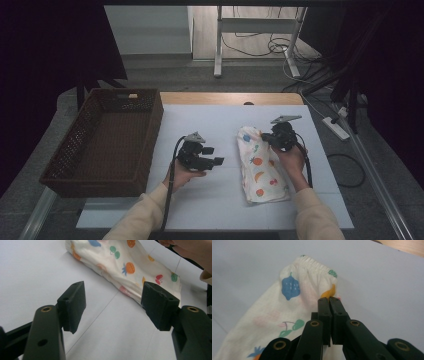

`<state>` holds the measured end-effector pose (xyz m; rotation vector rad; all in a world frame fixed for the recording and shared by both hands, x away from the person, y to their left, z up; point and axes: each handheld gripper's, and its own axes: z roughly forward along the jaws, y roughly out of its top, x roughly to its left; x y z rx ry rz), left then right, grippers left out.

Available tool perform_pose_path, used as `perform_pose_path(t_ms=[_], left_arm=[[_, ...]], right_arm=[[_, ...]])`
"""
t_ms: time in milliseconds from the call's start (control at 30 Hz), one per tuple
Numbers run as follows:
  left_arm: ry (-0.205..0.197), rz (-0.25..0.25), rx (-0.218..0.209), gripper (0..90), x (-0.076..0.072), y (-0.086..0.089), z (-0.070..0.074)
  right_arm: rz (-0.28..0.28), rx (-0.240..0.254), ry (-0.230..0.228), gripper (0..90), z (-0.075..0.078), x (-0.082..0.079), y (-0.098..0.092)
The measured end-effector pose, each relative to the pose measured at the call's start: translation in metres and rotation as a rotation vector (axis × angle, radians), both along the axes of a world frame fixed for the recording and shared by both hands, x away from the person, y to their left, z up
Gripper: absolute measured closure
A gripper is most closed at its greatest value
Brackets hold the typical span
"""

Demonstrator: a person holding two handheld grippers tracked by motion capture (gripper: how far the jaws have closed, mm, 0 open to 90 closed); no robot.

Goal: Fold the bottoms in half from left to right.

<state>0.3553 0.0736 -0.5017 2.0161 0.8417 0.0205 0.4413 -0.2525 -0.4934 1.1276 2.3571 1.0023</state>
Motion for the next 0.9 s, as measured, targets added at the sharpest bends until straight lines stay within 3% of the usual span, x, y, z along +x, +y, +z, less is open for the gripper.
perform_pose_path(t_ms=[167, 300, 400, 567, 700, 900], left_arm=[[0.002, 0.003, 0.000, 35.7, 0.000, 0.001, -0.001], [0.002, 0.004, 0.004, 35.3, 0.000, 0.001, -0.001], [-0.001, 0.005, 0.001, 35.2, 0.000, 0.002, -0.001], [-0.003, 0.007, 0.000, 35.0, 0.000, 0.003, 0.000], [-0.007, 0.010, -0.006, 34.9, 0.000, 0.004, 0.001], [-0.007, 0.005, -0.006, 34.5, -0.001, 0.003, 0.003]], right_arm=[[-0.024, -0.021, 0.036, 86.4, -0.013, 0.010, -0.007], [-0.037, -0.056, 0.057, 71.0, -0.022, 0.014, -0.005], [-0.047, -0.044, 0.034, 61.8, -0.018, 0.011, -0.006], [-0.038, 0.016, -0.007, 56.6, -0.003, 0.001, -0.010], [-0.020, 0.074, -0.003, 54.9, 0.005, -0.009, -0.015], [0.015, 0.085, 0.003, 53.6, 0.005, -0.024, -0.018]])
